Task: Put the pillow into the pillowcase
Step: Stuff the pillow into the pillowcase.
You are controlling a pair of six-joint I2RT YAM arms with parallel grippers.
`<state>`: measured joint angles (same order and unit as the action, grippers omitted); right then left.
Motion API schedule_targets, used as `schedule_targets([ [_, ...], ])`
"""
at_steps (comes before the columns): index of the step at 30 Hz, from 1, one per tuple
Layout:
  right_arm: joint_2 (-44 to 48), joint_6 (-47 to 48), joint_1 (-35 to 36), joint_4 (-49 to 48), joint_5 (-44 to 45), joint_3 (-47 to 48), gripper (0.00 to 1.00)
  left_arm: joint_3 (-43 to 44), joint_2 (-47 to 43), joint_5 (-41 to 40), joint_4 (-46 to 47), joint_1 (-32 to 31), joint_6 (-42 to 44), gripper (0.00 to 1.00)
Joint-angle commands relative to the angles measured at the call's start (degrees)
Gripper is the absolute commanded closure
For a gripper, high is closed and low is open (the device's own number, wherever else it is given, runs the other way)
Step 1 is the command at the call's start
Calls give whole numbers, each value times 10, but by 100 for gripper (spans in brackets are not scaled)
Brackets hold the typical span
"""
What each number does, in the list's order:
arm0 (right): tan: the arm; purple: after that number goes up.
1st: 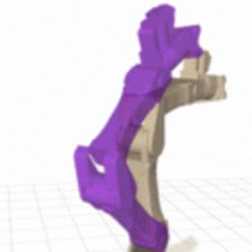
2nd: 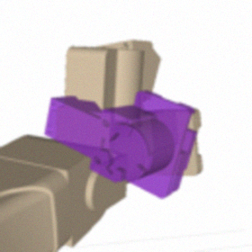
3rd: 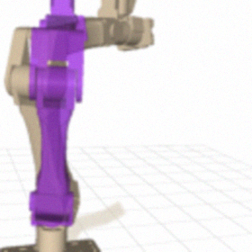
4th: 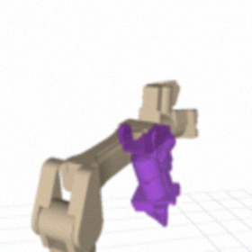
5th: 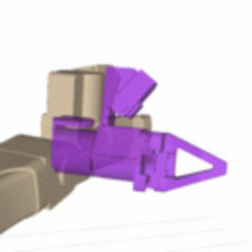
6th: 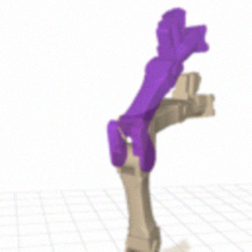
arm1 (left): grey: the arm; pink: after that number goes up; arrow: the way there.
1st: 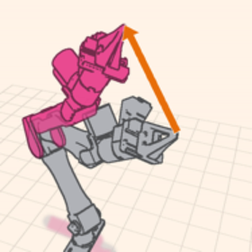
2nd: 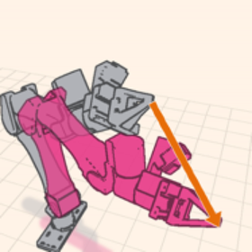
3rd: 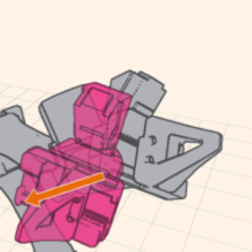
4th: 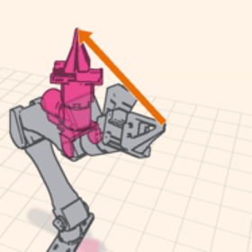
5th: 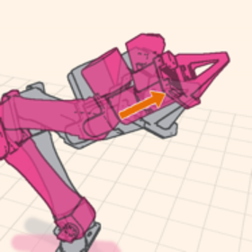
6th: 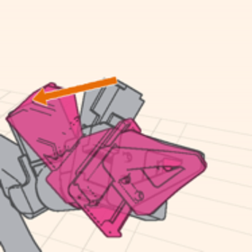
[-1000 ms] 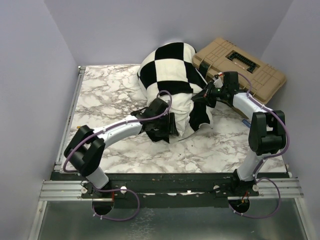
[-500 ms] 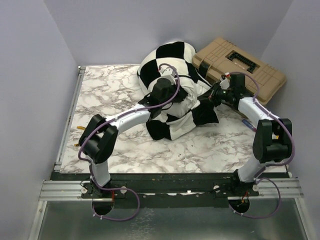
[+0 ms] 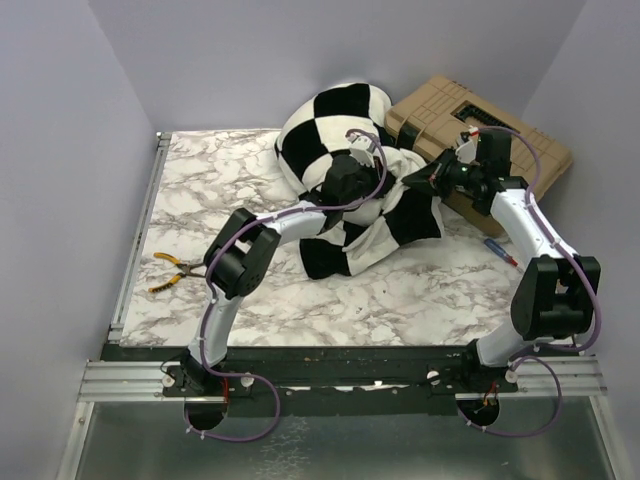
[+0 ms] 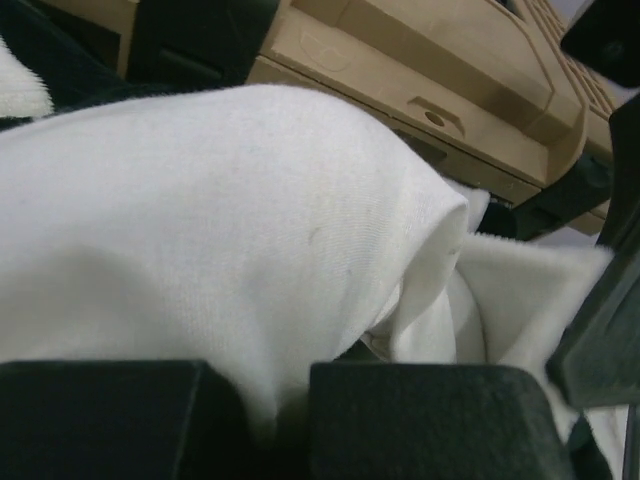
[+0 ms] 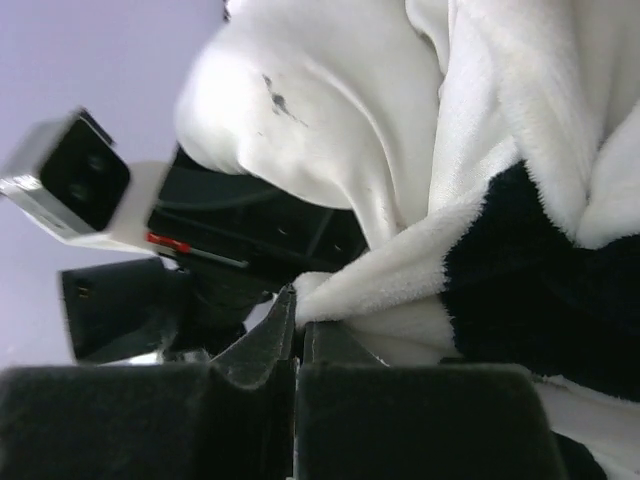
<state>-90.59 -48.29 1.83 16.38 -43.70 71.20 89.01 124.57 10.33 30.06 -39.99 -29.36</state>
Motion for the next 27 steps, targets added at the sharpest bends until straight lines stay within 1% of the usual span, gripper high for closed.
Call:
schedule_targets([
  [1, 63, -85, 1, -88, -108, 48, 100, -78, 45, 72, -58, -29, 61, 100],
  [4, 64, -152, -6, -186, -128, 44, 100, -120, 41, 121, -62, -45, 79, 100],
  [7, 51, -188, -10, -245, -139, 59, 100, -153, 35, 160, -71, -64, 97, 100],
  [10, 32, -194, -11, -272, -149, 82, 100, -187, 15, 191, -76, -79, 116, 100],
  [16, -19, -172, -10, -266, -137, 107, 100, -271, -58, 238, -87, -101, 142, 100],
  [20, -73, -136, 1, -194, -126, 117, 100, -329, -132, 234, -95, -110, 137, 100],
  [22, -113, -71, 17, -88, -118, 150, 100, -361, -170, 227, -107, -112, 133, 100],
  [24, -145, -1, 34, 16, -85, 182, 100, -384, -211, 214, -133, -112, 133, 100],
  [27, -194, 83, 52, 154, -24, 214, 100, -402, -275, 171, -209, -112, 146, 100],
])
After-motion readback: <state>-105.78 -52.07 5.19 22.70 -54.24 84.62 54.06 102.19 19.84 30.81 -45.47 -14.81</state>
